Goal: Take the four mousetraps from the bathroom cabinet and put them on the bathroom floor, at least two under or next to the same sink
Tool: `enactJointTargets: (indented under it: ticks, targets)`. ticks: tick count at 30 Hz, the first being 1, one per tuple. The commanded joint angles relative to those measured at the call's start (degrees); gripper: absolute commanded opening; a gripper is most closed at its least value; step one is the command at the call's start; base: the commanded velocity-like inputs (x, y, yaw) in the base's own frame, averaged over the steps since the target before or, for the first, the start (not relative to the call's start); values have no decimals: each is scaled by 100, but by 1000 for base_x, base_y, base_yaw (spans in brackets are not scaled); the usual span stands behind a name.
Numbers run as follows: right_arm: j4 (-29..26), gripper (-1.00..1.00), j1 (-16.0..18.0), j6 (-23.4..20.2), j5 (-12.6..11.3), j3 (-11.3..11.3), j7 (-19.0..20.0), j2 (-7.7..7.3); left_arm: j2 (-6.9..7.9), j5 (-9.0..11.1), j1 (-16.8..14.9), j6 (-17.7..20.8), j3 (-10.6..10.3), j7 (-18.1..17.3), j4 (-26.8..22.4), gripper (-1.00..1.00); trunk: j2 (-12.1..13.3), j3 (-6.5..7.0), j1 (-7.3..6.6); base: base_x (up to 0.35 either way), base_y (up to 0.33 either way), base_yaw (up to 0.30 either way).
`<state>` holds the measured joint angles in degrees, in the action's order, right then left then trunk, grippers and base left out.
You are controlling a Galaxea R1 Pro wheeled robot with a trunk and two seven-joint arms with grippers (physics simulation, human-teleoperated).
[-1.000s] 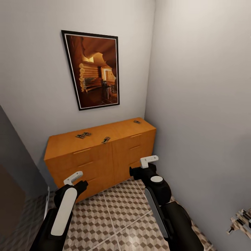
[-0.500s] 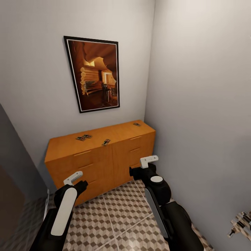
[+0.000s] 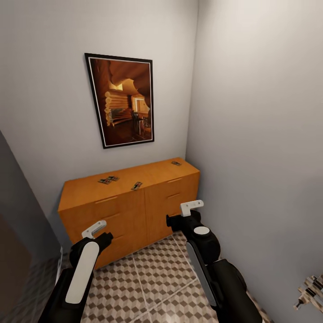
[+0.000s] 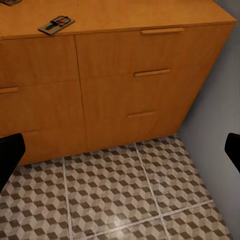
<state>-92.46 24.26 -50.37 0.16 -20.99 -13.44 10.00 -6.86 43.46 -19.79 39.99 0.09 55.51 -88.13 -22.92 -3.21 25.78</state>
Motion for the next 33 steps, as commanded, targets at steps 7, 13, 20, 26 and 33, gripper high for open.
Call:
enactJointTargets:
  ticks: [7,13,20,26,33]
  targets:
    - [0,100,0,-7,-1,9,17,0,0,-17,6,0,-19,11,-3,100,1,66,0,0,0,0]
    - [2,100,0,-10,-17,24,21,0,0,-28,9,0,-61,25,-12,100,1,108,0,126,0,0]
    - [4,100,1,-4,-49,31,30,0,0,-30,10,0,-77,29,-24,100,1,125,0,278,0,0]
    - [2,100,7,0,-61,39,38,0,5,-36,10,0,-79,30,-28,100,1,128,0,332,-35,0]
    - [-6,100,93,72,-95,146,-50,0,81,-38,173,90,-181,156,-189,100,1,128,0,97,-19,0]
